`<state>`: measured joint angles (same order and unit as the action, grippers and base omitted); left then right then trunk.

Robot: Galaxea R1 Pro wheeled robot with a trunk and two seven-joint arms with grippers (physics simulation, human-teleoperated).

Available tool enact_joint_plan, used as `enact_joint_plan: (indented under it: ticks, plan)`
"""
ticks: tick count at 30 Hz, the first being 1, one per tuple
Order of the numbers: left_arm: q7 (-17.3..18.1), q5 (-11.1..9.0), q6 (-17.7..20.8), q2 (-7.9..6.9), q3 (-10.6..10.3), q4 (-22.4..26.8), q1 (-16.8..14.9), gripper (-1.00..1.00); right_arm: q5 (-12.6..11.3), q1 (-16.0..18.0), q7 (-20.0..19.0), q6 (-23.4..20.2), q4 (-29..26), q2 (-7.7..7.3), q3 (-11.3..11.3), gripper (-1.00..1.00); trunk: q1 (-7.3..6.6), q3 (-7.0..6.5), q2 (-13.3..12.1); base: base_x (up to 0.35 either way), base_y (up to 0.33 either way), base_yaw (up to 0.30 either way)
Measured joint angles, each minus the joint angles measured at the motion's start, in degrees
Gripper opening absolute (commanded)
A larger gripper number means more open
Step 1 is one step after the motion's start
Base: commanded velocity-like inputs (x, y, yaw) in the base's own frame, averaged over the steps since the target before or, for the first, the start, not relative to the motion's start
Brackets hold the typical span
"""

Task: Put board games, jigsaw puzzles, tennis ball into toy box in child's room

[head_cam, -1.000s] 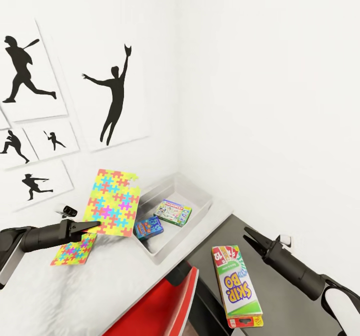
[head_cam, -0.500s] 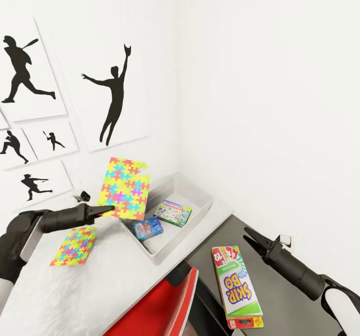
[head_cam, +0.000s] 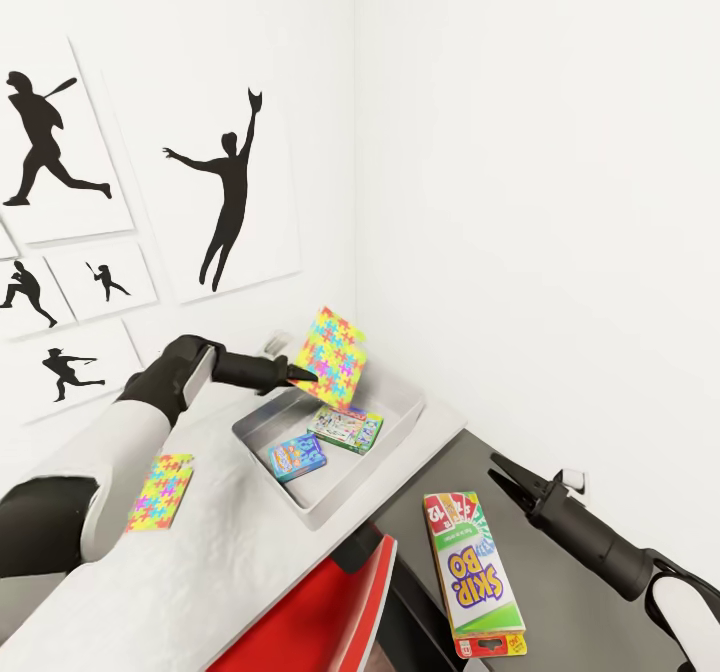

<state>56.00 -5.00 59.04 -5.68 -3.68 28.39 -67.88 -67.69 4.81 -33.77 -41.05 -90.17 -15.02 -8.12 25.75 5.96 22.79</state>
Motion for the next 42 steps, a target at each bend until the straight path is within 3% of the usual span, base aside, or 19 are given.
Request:
enact_joint_plan:
  ticks: [3, 7, 17, 35, 39, 42]
  plan:
    - [-4.78, 0.59, -0.77, 0.96, -0.03, -2.07, -0.96, -1.0, 0.0, 0.0, -0.06, -0.03, 0.0, -0.01, -0.04, 1.0, 0.0, 0.0, 0.0, 0.0, 0.0, 0.0]
    - [-6.63, 0.91, -1.83, 1.27, -0.4, -3.44, -1.17, -1.0, 0.0, 0.0, -0.01, -0.04, 0.0, -0.04, -0.12, 1.0, 0.0, 0.0, 0.0, 0.0, 0.0, 0.0]
    - [-7.17, 2.16, -5.3, 1.48, -5.08, -5.2, -1.23, -1.0, -0.06, -0.01, 0.01, -0.23, 0.02, -0.4, -0.17, 1.0, 0.0, 0.47, 0.0, 0.0, 0.0, 0.0]
    - [-7.12, 2.41, -6.46, 1.51, -6.14, -5.16, -1.19, -1.0, -0.06, -0.02, 0.01, -0.28, 0.06, -0.54, -0.17, 1.0, 0.0, 2.15, 0.0, 0.0, 0.0, 0.0]
    - [-7.01, 2.27, -6.68, 1.45, -10.41, -5.16, -1.16, -1.0, -0.08, 0.0, 0.01, -0.25, 0.07, -0.54, -0.17, 1.0, 0.0, 2.53, 0.0, 0.0, 0.0, 0.0]
    - [-6.61, 2.13, -6.7, 1.43, -12.35, -5.16, -1.15, -1.0, -0.06, -0.01, 0.01, -0.24, 0.03, -0.54, -0.17, 1.0, 0.0, 2.81, 0.0, 0.0, 0.0, 0.0]
